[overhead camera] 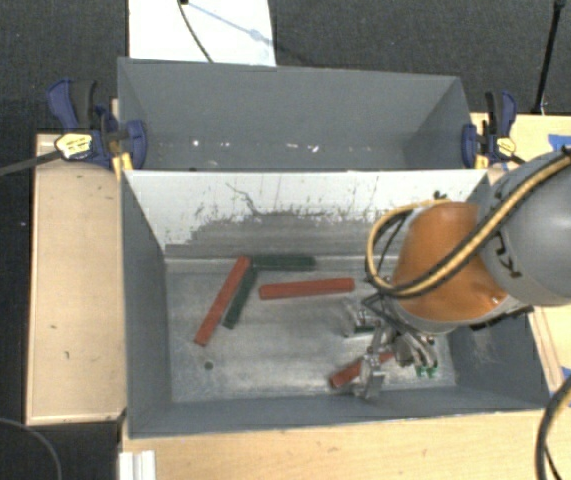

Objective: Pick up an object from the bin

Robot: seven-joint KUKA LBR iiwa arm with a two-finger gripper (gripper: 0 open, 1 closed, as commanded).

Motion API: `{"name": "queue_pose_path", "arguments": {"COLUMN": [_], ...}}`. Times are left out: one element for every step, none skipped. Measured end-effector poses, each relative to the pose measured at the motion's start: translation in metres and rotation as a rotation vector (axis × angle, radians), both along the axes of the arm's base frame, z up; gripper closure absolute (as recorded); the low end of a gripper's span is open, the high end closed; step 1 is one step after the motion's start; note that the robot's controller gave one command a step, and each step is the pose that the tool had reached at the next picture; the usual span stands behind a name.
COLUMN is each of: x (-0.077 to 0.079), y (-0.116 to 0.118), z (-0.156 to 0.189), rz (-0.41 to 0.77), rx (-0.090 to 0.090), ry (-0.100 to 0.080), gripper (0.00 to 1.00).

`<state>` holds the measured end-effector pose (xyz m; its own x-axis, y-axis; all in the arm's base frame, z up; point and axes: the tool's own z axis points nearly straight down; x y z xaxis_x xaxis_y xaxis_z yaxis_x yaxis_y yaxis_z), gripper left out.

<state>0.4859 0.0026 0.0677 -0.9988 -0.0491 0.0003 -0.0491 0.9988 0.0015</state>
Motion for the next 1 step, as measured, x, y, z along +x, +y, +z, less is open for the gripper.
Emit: {"name": "queue_pose_path", "arguments": {"x": [0.0036], "y": [-0.0006], "z": [0.0051], "rz": [0.001], "rx": [0.000], "ry": [-0.009], "gripper": [1.00]}}
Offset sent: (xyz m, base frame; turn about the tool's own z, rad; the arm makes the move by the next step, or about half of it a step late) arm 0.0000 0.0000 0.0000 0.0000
